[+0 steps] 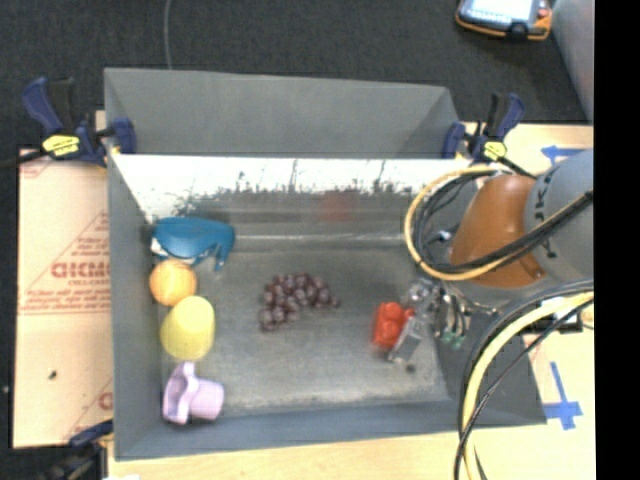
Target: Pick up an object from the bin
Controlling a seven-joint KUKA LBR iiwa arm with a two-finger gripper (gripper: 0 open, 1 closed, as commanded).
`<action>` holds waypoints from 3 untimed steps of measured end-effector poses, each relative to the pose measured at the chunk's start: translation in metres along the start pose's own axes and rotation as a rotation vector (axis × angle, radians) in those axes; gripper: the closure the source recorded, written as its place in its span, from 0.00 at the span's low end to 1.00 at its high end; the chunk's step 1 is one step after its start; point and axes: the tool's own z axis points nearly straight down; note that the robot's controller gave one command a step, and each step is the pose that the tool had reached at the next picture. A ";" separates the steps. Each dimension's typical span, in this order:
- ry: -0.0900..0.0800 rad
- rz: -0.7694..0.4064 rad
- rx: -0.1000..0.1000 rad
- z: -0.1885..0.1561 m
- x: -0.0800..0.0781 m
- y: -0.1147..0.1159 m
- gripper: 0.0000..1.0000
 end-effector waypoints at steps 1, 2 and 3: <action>0.000 -0.001 0.000 0.000 0.000 0.000 1.00; -0.001 -0.004 0.000 -0.010 0.000 0.000 1.00; 0.006 -0.005 0.001 -0.059 0.001 -0.001 1.00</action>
Offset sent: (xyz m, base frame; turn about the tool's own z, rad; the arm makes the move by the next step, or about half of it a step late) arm 0.0001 0.0000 0.0169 -0.0007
